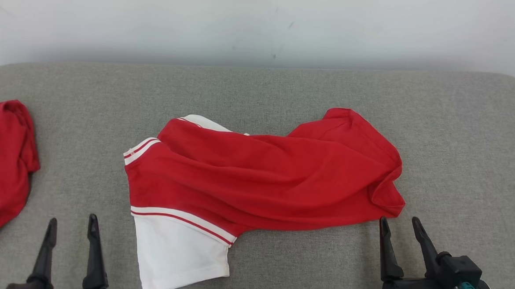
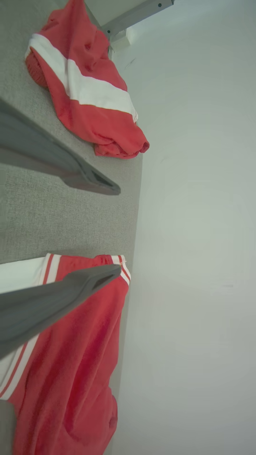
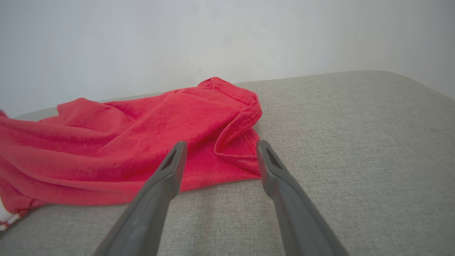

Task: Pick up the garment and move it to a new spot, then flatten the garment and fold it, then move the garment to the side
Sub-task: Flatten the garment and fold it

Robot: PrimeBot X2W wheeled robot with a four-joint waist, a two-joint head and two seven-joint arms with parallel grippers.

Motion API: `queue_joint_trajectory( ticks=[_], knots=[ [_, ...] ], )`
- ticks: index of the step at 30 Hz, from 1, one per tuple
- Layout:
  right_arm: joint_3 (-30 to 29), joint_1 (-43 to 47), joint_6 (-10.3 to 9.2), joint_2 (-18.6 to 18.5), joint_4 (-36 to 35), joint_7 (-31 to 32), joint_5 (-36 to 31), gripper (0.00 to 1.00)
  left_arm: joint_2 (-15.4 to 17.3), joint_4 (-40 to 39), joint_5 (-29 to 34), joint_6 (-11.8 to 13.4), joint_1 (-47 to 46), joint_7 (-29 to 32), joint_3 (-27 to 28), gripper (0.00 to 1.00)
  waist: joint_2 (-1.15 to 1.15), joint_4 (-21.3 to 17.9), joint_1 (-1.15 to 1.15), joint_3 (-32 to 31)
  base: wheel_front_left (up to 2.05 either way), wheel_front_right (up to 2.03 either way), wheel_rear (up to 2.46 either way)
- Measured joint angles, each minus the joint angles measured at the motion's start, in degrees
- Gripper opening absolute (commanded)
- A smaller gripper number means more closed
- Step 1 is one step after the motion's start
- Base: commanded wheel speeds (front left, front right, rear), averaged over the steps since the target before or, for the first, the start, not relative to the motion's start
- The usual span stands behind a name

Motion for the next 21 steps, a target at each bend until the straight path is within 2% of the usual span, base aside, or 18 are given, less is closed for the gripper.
queue_joint_trajectory(
  ticks=[11,21],
  knots=[
    [-0.3,-6.0,0.0,-1.0,6.7,0.0,-7.8,1.0,-0.4,2.5,0.4,0.0,1.2,0.0,-2.5,1.0,0.0,1.4,0.0,0.2,0.0,0.0,0.0],
    [0.1,-13.8,0.0,-5.1,21.6,0.0,-10.2,1.0,-0.4,3.7,-0.3,-0.2,0.0,0.0,-5.2,1.0,0.0,3.7,0.0,1.1,0.0,0.0,0.0]
  ],
)
